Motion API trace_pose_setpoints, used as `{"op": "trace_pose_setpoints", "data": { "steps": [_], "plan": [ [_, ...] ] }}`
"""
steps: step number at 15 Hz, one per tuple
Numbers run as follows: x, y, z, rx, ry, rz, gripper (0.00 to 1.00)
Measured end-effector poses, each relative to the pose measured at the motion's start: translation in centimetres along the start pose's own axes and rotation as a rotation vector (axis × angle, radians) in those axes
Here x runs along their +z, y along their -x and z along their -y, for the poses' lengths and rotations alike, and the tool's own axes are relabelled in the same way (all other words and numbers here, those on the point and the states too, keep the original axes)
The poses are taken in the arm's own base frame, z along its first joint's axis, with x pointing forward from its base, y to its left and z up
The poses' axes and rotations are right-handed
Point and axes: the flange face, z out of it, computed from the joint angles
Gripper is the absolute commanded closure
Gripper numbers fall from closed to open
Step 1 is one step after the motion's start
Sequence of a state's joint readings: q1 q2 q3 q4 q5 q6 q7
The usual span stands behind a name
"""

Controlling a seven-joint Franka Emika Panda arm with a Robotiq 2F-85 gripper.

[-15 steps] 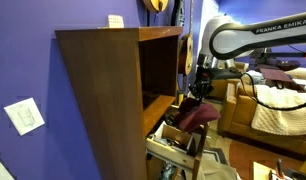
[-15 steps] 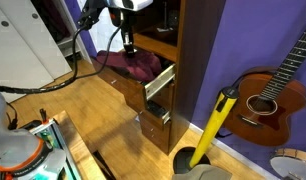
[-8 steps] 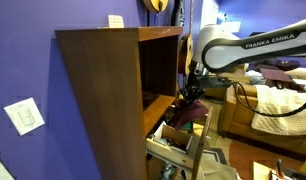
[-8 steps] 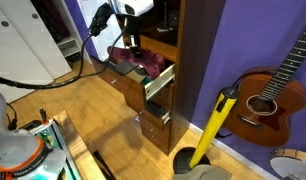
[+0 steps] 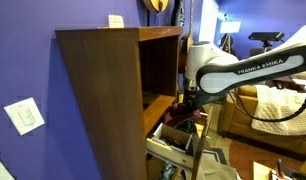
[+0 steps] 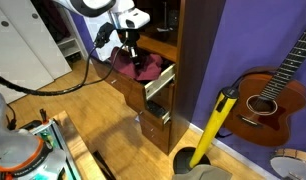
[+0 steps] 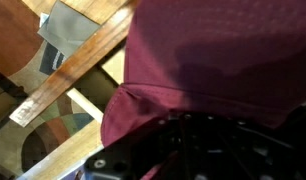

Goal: Pull open the top drawer on the chest of drawers, put the maroon cap into the drawer, push the top drawer closed

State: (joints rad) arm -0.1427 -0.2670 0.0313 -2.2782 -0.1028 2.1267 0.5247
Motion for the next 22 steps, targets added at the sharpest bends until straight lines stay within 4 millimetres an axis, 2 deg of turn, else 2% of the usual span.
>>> {"op": "trace_pose_setpoints", "data": {
  "steps": [5, 11, 14, 18, 22],
  "plan": [
    [0.9, -0.2, 2.1, -0.066, -0.047, -0.106, 0.99],
    [3.1, 0.9, 4.4, -0.296, -0.093, -0.205, 0.99],
    [3.8, 0.9, 4.2, -0.362, -0.067, -0.199, 0.99],
    [4.1, 0.5, 3.3, -0.419, 0.007, -0.223, 0.99],
    [4.1, 0.5, 3.2, -0.461, 0.035, -0.241, 0.99]
  ]
}}
